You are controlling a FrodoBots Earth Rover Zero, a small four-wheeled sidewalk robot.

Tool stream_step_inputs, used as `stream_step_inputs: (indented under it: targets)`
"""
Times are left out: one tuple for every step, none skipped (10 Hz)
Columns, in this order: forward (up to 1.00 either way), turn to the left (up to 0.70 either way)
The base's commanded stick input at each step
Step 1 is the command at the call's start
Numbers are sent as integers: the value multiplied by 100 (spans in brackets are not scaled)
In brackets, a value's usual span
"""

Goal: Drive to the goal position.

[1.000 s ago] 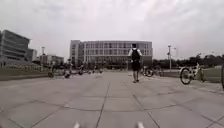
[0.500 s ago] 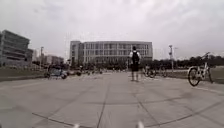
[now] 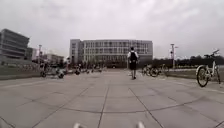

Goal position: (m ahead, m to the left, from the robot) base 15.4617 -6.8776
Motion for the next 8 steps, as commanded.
stream_step_inputs:
  targets:
    - [85,0]
    - [85,0]
    - [85,0]
    - [85,0]
    - [85,0]
    - [85,0]
    - [85,0]
    - [85,0]
